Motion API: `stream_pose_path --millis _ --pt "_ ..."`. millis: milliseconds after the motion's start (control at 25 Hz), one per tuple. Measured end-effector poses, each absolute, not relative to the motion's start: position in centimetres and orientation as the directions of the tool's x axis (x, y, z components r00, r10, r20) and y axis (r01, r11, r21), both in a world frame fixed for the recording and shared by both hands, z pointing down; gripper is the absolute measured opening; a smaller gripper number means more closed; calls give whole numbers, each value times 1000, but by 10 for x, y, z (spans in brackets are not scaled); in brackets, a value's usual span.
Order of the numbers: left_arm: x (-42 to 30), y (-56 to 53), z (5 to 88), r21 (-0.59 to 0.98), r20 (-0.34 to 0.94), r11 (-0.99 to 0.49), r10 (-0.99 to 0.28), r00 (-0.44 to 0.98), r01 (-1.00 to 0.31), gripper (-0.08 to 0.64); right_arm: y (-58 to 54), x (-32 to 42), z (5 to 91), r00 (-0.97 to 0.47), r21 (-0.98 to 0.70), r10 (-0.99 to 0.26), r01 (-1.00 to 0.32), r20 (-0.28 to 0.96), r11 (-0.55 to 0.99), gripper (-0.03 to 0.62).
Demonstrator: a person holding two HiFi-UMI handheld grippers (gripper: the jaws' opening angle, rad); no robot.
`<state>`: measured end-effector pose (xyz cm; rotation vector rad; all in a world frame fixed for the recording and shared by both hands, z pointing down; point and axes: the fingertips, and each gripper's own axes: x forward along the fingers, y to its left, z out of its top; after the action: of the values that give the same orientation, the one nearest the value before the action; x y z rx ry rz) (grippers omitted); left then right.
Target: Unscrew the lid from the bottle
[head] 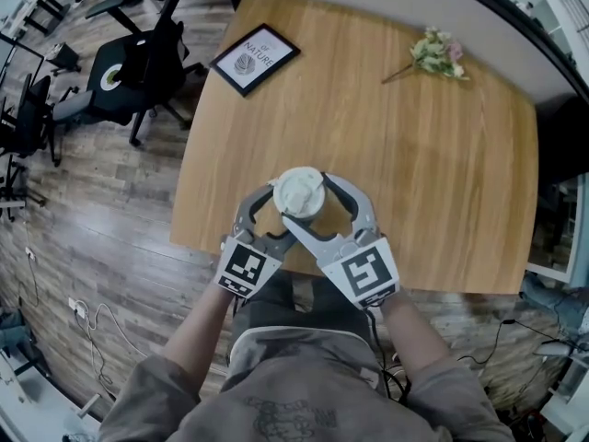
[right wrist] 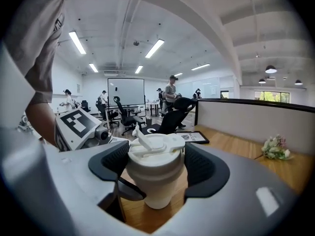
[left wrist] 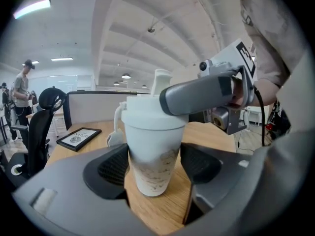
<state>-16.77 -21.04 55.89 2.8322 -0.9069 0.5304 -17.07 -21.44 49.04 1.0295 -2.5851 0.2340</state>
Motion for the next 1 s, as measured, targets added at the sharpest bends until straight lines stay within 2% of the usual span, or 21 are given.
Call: stream_pose_path --millis 120,360,520,640,840,1000 --pt "-168 -210 558 9 365 -820 -531 765 -573 328 -214 -172 488 -753 -53 -552 -606 358 793 365" --pt "-167 -209 559 1 362 -838 -508 781 -546 325 -211 -171 487 -894 -81 -307 -350 326 933 365" --pt "-168 -210 558 4 361 -840 -505 784 -543 325 -212 -172 487 -909 -67 -256 -293 328 954 365" --pt "-168 -210 558 6 360 -837 -509 782 -547 325 -216 -169 485 -894 -124 -325 -377 310 918 369" --pt "-168 -210 559 3 358 -822 -530 768 -569 325 -219 -161 472 -756 -167 -612 -651 231 741 440" --pt "-169 -208 559 -7 344 -799 -566 749 -601 323 -214 -172 488 -649 -110 -712 -755 269 646 440"
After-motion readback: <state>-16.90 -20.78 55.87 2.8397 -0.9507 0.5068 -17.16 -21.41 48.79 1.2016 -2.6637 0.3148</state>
